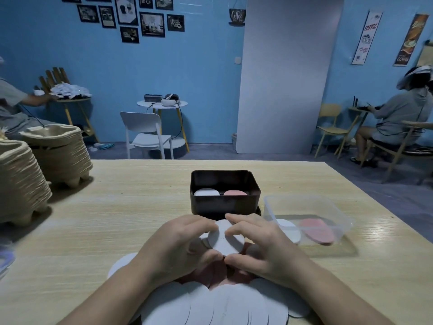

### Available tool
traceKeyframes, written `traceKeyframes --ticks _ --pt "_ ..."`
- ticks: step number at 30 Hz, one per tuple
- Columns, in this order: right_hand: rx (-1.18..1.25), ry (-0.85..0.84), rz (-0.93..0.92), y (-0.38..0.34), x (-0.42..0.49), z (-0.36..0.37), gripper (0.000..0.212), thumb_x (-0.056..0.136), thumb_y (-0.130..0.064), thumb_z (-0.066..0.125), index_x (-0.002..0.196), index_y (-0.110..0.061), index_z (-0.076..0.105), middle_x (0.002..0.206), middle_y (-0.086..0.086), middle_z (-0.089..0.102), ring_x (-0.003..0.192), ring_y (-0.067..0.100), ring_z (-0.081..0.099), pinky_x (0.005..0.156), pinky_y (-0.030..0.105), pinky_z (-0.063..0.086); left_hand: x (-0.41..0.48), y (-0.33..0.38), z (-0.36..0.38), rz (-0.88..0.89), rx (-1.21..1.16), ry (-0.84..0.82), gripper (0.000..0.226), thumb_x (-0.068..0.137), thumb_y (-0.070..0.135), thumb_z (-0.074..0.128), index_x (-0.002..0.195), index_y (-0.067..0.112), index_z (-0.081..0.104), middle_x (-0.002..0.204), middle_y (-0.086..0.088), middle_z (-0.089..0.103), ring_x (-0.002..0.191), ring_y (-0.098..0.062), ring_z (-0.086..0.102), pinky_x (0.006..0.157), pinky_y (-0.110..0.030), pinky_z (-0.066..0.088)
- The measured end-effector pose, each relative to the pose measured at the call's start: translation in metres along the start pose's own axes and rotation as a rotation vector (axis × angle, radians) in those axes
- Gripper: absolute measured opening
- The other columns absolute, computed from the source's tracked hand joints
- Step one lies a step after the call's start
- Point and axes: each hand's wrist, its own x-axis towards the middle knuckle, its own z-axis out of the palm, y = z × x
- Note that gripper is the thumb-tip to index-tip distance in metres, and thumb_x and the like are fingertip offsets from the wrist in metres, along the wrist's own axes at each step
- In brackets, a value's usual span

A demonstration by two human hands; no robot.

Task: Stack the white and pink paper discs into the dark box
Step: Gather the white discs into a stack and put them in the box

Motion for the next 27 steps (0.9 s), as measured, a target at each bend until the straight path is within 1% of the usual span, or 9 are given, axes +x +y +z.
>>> traceKeyframes --ticks 4,7,11,13,16,19,23,25,27 --pt "-0.012 -0.038 0.004 0.001 0.0 -0.003 0.036 0.086 -0.059 0.071 0.109 -0.034 0.063 0.142 -0.007 0.059 0.138 -0.004 0.043 0.104 0.025 0.046 0.0 0.001 0.001 -0.011 0.035 -0.036 0.036 0.085 0.056 0.075 0.103 0.028 0.062 0.096 0.016 0.063 0.081 -0.01 0.058 0.066 -0.034 0.054" --pt "-0.021 -0.067 0.014 0.0 -0.001 -0.004 0.035 0.086 -0.061 0.069 0.111 -0.037 0.062 0.143 -0.009 0.057 0.137 -0.003 0.045 0.103 0.024 0.047 -0.001 0.002 0.001 -0.024 0.037 -0.057 0.039 0.085 0.059 0.072 0.109 0.029 0.06 0.101 0.016 0.065 0.086 -0.009 0.06 0.068 -0.034 0.055" --pt "0.0 -0.034 0.073 -0.001 -0.003 -0.007 0.032 0.085 -0.059 0.07 0.106 -0.035 0.063 0.137 -0.013 0.058 0.13 -0.004 0.05 0.091 0.019 0.051 0.0 0.004 -0.005 -0.097 0.006 -0.099 0.047 0.088 0.062 0.064 0.126 0.036 0.055 0.121 0.023 0.064 0.106 -0.001 0.062 0.085 -0.029 0.054" --pt "-0.01 -0.003 0.119 0.0 -0.003 -0.007 0.031 0.083 -0.058 0.07 0.104 -0.035 0.064 0.131 -0.017 0.059 0.127 -0.007 0.05 0.092 0.018 0.05 -0.001 0.001 -0.008 -0.138 0.006 -0.131 0.045 0.092 0.063 0.059 0.129 0.038 0.054 0.124 0.024 0.062 0.111 0.001 0.059 0.09 -0.029 0.052" --pt "-0.049 -0.005 0.163 0.002 -0.004 -0.007 0.032 0.082 -0.059 0.067 0.102 -0.035 0.062 0.127 -0.021 0.059 0.125 -0.008 0.05 0.095 0.019 0.046 -0.003 -0.004 -0.009 -0.164 0.043 -0.201 0.04 0.094 0.06 0.054 0.128 0.038 0.058 0.119 0.023 0.063 0.11 0.0 0.056 0.091 -0.031 0.05" --pt "-0.084 -0.039 0.199 0.002 -0.005 -0.006 0.028 0.086 -0.055 0.066 0.105 -0.036 0.056 0.125 -0.023 0.055 0.12 -0.002 0.052 0.091 0.016 0.044 -0.004 -0.005 -0.008 -0.154 0.058 -0.25 0.034 0.096 0.057 0.052 0.121 0.036 0.062 0.118 0.02 0.066 0.111 -0.003 0.056 0.092 -0.033 0.05" --pt "-0.102 -0.047 0.217 0.001 -0.004 -0.007 0.024 0.089 -0.05 0.065 0.103 -0.037 0.052 0.118 -0.022 0.052 0.103 0.001 0.053 0.08 0.018 0.044 -0.004 -0.007 -0.007 -0.183 0.03 -0.217 0.037 0.095 0.058 0.053 0.12 0.037 0.07 0.129 0.026 0.065 0.122 0.005 0.054 0.097 -0.027 0.05" --pt "-0.106 -0.047 0.221 0.001 -0.004 -0.008 0.025 0.087 -0.054 0.062 0.101 -0.037 0.05 0.115 -0.023 0.052 0.097 -0.001 0.052 0.076 0.015 0.041 -0.005 -0.007 -0.007 -0.19 0.019 -0.211 0.035 0.095 0.059 0.054 0.116 0.037 0.071 0.127 0.025 0.066 0.122 0.008 0.053 0.097 -0.027 0.05" --pt "-0.099 -0.047 0.233 0.001 -0.005 -0.009 0.029 0.085 -0.06 0.058 0.101 -0.037 0.05 0.117 -0.023 0.052 0.097 0.0 0.052 0.078 0.016 0.044 -0.003 -0.005 -0.008 -0.198 0.014 -0.203 0.031 0.094 0.058 0.054 0.108 0.035 0.07 0.122 0.022 0.067 0.118 0.007 0.055 0.095 -0.028 0.051"
